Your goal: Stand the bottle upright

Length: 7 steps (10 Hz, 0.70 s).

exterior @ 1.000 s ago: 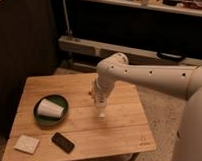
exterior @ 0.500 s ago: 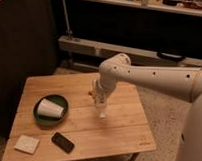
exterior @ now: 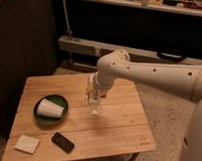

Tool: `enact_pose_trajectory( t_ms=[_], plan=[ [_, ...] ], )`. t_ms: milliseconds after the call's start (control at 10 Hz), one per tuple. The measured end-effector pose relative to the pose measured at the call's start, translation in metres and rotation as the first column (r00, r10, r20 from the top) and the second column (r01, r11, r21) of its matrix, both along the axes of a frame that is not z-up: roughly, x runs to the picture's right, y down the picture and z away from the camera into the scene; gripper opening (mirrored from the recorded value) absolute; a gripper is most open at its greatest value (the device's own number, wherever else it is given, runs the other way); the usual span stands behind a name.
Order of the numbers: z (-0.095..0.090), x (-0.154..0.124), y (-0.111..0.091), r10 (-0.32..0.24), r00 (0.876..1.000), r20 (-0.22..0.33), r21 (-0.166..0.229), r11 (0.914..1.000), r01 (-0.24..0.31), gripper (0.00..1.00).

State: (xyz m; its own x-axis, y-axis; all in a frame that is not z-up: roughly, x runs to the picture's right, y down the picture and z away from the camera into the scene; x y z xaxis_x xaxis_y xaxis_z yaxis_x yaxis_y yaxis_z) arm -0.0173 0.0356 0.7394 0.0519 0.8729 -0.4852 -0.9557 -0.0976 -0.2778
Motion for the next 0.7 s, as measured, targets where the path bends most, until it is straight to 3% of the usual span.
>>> enact_pose_trajectory(
  t_ms=[200,400,500,700],
  plan=[
    [-0.004,-0.003,-0.004,0.067,0.996,0.058,-0.047,0.9968,-0.064,0.0],
    [-0.007,-0.004,-0.005,0.204,0.968,0.146,-0.134,0.9737,-0.185,0.0],
    [-0.008,-0.002,-0.005,0.239,0.957,0.161,-0.156,0.9641,-0.215,0.0],
    [-0.014,-0.008,-0.003,0.312,0.93,0.196,-0.225,0.9371,-0.267,0.0]
  ],
)
